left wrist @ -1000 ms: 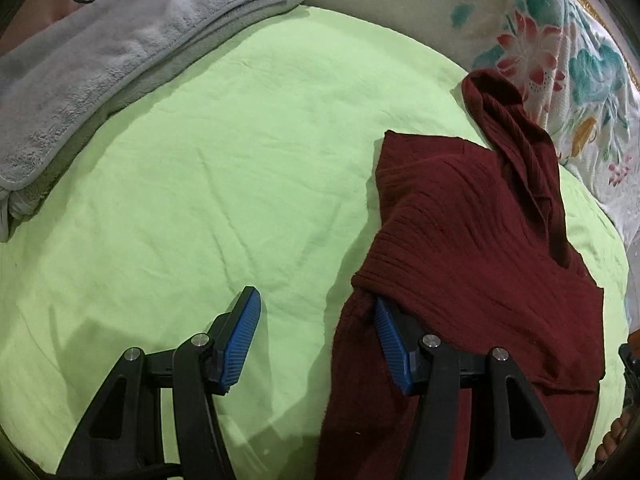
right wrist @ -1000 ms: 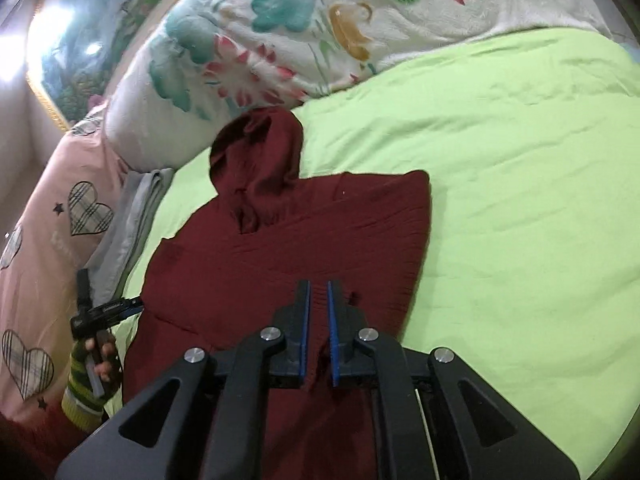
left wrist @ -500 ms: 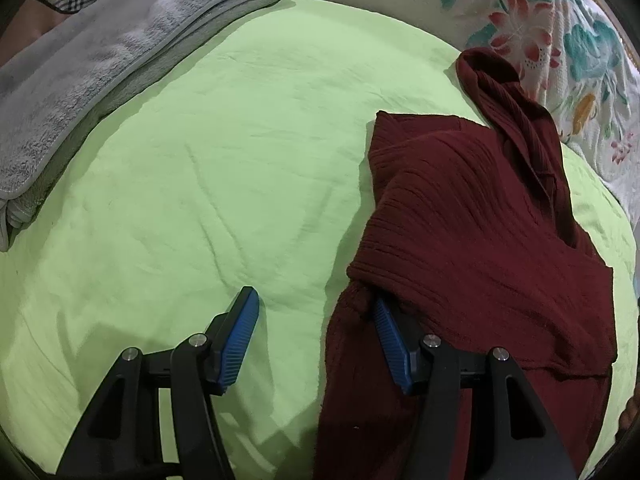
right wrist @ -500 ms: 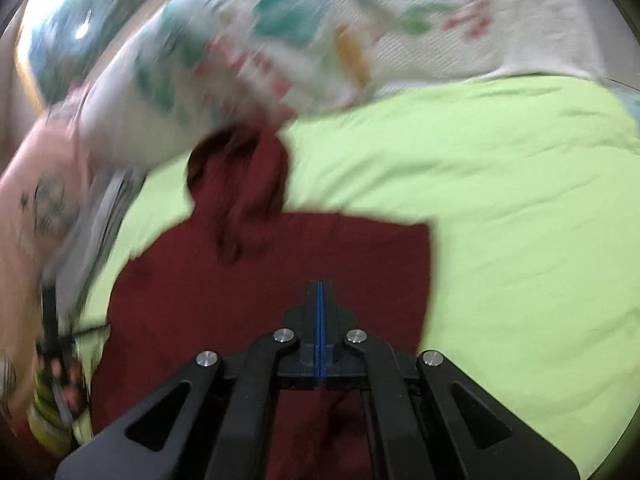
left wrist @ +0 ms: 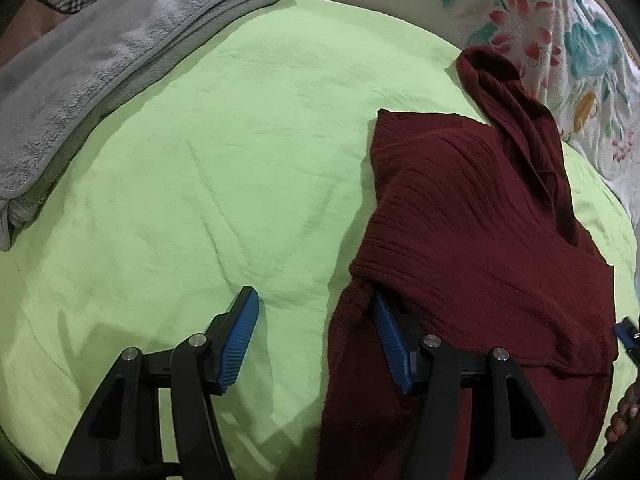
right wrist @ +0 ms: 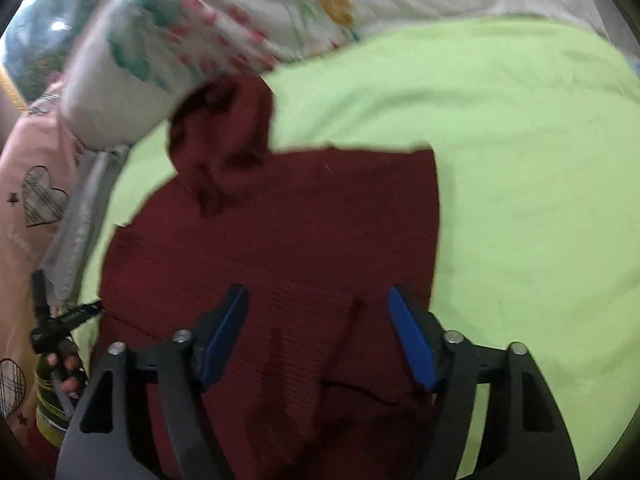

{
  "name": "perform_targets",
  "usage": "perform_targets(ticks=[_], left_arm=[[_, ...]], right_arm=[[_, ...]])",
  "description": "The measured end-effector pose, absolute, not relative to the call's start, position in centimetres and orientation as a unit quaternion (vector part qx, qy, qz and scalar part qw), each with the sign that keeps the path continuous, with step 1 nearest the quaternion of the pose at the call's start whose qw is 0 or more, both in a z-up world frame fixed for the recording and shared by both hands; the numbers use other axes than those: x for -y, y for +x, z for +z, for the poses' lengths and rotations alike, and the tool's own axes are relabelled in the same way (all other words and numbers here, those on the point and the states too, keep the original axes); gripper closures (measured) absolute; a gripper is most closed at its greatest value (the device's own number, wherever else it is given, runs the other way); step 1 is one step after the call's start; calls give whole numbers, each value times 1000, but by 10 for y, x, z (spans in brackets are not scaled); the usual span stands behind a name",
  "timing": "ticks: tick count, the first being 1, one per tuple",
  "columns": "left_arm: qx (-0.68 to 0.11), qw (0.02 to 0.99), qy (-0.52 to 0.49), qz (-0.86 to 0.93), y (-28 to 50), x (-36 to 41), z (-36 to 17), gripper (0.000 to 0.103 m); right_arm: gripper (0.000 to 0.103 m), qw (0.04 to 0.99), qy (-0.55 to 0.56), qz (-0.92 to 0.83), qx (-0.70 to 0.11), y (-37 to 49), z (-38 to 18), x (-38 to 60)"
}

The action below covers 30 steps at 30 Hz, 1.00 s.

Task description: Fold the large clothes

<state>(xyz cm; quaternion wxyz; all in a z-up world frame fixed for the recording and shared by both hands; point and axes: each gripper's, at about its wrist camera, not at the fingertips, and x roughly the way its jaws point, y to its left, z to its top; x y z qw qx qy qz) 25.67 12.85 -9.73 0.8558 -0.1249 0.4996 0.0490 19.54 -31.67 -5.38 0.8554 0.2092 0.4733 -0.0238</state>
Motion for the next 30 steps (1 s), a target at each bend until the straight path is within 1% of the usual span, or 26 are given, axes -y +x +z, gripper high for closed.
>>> perform_targets(ticks=[1,2,4,5,7,9,12,13,14,16,18,21,22,23,24,27,30], left_arm=[[-500,856,-125,49,256,-128,-97,44],[-500,856,-124,49,257,-127,-97,44],[-502,855,-119,48,258,-125,-97,44],[-502,856,-115,49,259,-123,-97,44],[-503,856,-109,50,260,-122,-97,44],[-505,855,-108,53,260,-124,-98,42],[-507,853,-111,55,262,-124,-100,42],[-508,853,-107,57,262,-123,-101,41],[-508,853,-103,60,262,-122,-101,41],[-506,853,-110,65,260,-125,-101,41],[-503,852,-130,66,257,-134,-101,41],[-508,848,-135,61,252,-141,-100,41],[-511,847,-136,58,249,-142,-98,41],[-512,845,-143,53,245,-143,-94,46],[-509,845,-158,40,240,-143,-89,47],[-480,854,-193,-45,235,-126,-66,47],[-478,853,-172,-116,245,-87,-59,46]], right_arm=[[47,848,210,-22,-486,198,-62,317],[60,844,206,-20,-495,199,-66,315],[81,846,183,-3,-501,203,-68,304],[97,846,173,1,-504,205,-67,300],[99,859,160,2,-487,204,-54,298],[99,880,167,0,-445,199,-32,303],[99,898,157,-73,-404,196,-16,324],[98,892,169,-88,-410,200,-23,332],[94,880,187,-89,-428,205,-33,339],[94,847,194,-114,-481,213,-56,348],[93,853,206,-121,-464,204,-53,349],[93,876,221,-73,-423,194,-36,331],[93,878,218,-42,-425,194,-35,321],[93,875,216,-18,-434,198,-37,312],[93,869,214,6,-446,200,-42,303],[93,857,208,28,-471,211,-58,289],[93,840,223,33,-493,221,-73,287]])
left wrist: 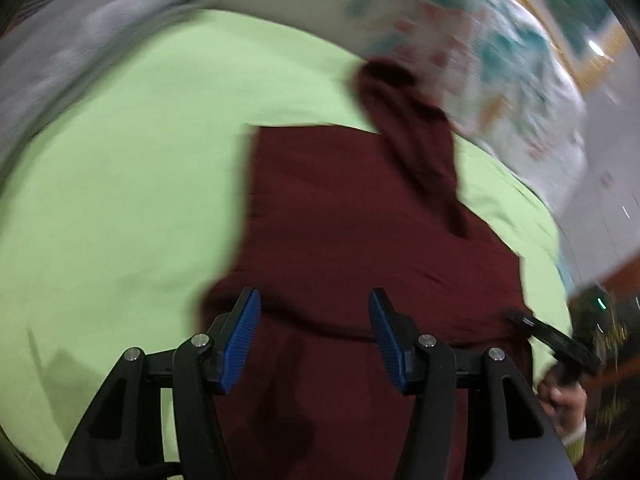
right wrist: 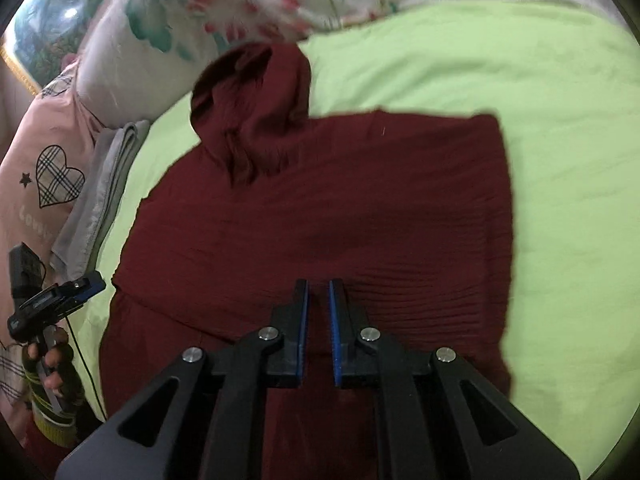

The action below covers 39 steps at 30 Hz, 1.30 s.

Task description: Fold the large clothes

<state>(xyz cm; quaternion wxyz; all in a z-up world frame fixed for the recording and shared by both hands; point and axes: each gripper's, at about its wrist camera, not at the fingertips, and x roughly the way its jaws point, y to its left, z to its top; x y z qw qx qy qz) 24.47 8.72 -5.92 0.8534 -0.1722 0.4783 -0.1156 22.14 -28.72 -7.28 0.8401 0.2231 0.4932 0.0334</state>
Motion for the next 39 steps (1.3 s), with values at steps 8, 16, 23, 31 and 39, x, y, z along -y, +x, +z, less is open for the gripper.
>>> perform_targets(ticks=[8,16,23,31,39], left_arm=[[-517,842,-123,-95,269,-75,-91,57],[-486,862,-123,-71,320,-75,-45,45],[-465,876,-120,-42,438,-75,-19,42],[-467,877,-95,-57,564,-47,-26,42],[-478,869,-87,-89,620,-19,-56,77]], right_arm=[[89,844,247,-36,-475,194,-56,327],[61,872,225,4,-435,252,-18,324],[61,877,236,40,-417,344,-14,323],[61,876,218,65,-426,450,-33,317],[81,855,237,96,-450,525,-75,309]])
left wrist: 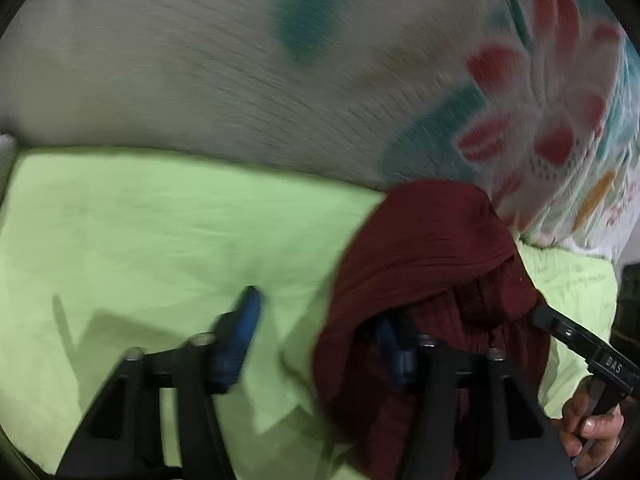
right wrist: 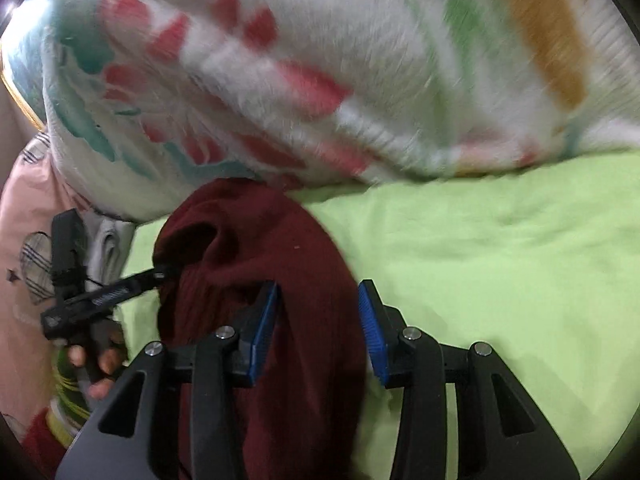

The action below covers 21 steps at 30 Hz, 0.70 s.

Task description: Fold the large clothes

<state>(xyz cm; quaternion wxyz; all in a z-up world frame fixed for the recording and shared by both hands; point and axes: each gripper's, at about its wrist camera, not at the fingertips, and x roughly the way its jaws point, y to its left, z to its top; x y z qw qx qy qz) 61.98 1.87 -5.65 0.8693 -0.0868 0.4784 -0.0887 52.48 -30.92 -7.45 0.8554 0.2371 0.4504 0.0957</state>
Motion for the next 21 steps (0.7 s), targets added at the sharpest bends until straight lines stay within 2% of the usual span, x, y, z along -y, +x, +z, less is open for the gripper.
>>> perform_targets(ticks=[1,2,6,10,13,21], left_arm=[[-479,867,-86,-103,617,-15,-56,98],[-472,871,-80,-110,612,-8,-52,100],[-431,892,-59,-124,578,3,-23,100],[-399,901,-78,-152,506,0,9,100],[-390,902,-85,-165,449,-2,14,100],[-406,889,-96,-189,314,-2,-18,100]], right_arm=[[99,860,228,83,-449,526,-76,307],[99,864,218,73,-447,524,-74,306],[99,882,217,71,-411,496,-43,309],[99,897,182,96,-391,445,4,303],[99,901,155,114,-389,398,27,296],[99,895,126,117,-413,281,8,286]])
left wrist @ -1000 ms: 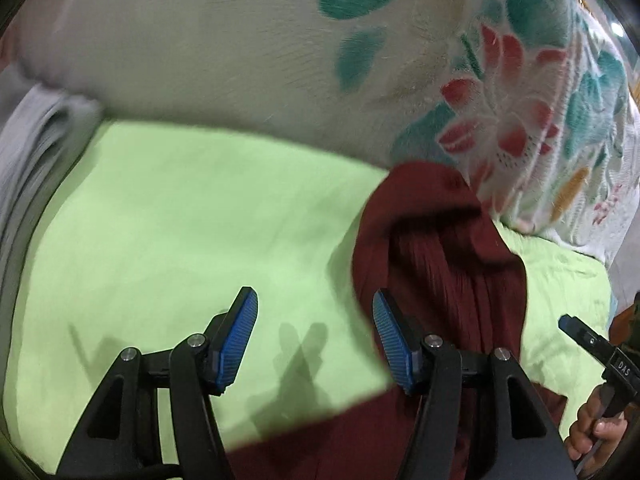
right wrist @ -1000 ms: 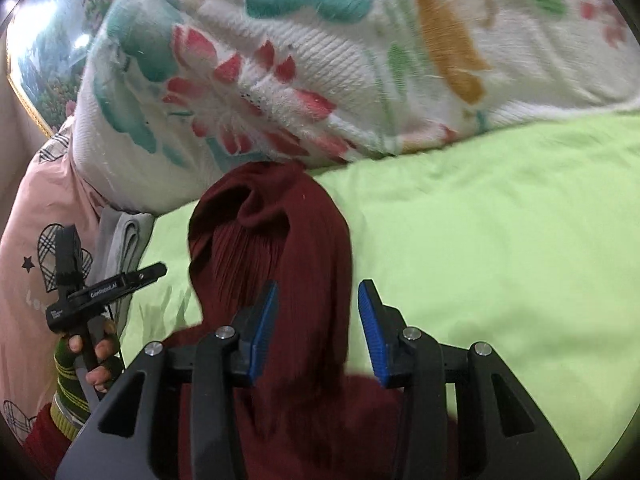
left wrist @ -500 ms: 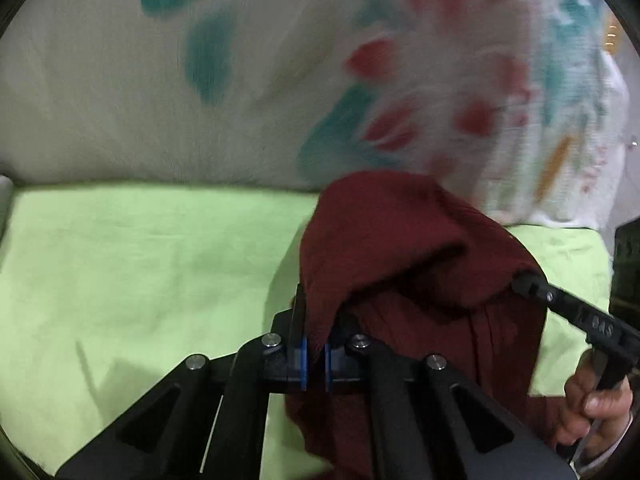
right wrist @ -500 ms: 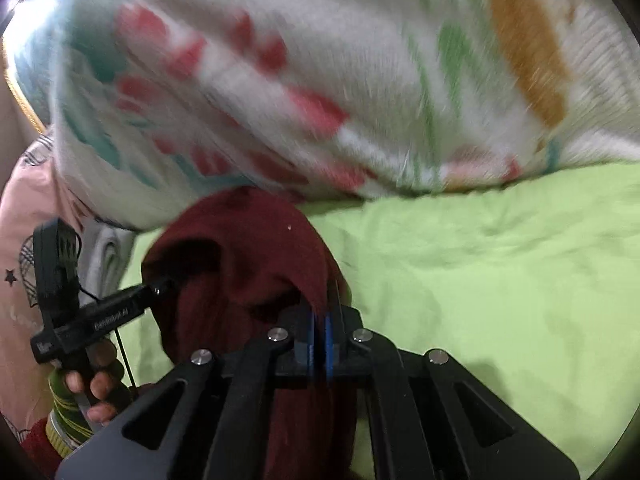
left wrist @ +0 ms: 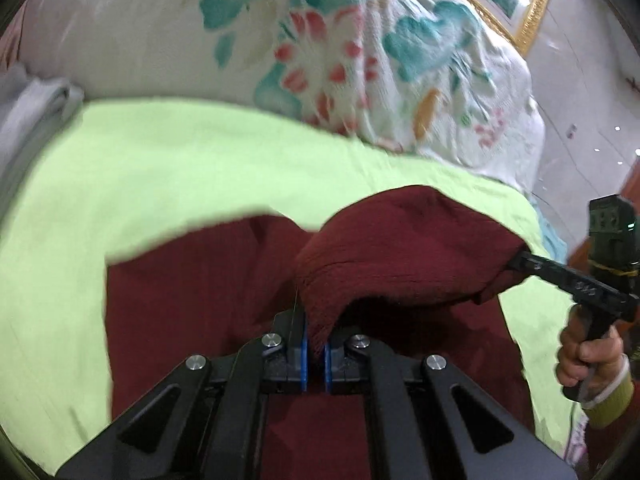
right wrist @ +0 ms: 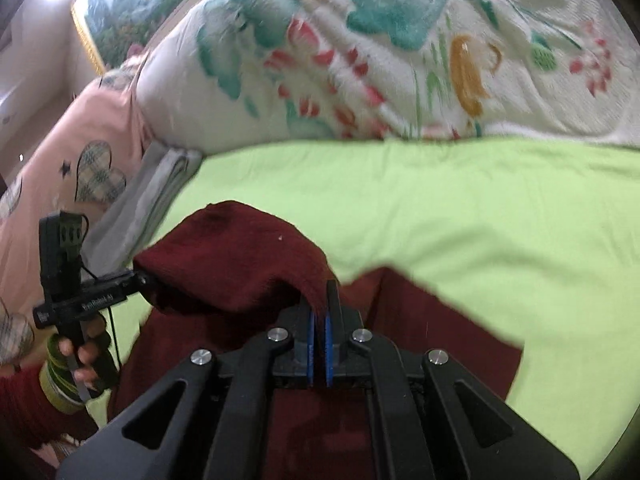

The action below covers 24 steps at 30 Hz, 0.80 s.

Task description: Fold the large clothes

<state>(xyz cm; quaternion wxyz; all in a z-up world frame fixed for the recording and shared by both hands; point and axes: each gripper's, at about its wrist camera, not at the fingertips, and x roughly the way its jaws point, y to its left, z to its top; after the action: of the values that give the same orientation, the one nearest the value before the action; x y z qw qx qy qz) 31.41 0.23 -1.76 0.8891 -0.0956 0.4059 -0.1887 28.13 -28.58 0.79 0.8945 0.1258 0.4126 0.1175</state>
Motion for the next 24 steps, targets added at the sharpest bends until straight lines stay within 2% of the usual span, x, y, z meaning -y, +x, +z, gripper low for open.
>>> perform_targets(ticks=[5,7,8,9,11,18,21,24], left_arm=[[-453,867,-54,-201,252,4,-62,97],[-469,857,-51,-208,235,-2,-71,87],[-474,853,-52,-212,232,-3,-72,78],[-477,849,-58,-218,225,-8,-71,72],[-482,843,-70,-230,212,-21,-65,49],[-514,802,-183,-244,249,-45,-50,47],[-553,758,-246,-242,284,-45,-59,47],[-586,732,-266,-224,310,-43,-69,47]], right_arm=[[96,862,139,117,-473,248,-29,273],[94,851,154,113,-490,233,-38,273],[85,851,157,109,-489,225,-38,273],[68,852,162,103,-487,215,-37,275],[46,855,175,96,-478,201,-32,278],[46,831,308,105,-451,196,-18,297],[46,792,403,118,-443,209,-21,303],[45,714,508,110,-468,222,-44,309]])
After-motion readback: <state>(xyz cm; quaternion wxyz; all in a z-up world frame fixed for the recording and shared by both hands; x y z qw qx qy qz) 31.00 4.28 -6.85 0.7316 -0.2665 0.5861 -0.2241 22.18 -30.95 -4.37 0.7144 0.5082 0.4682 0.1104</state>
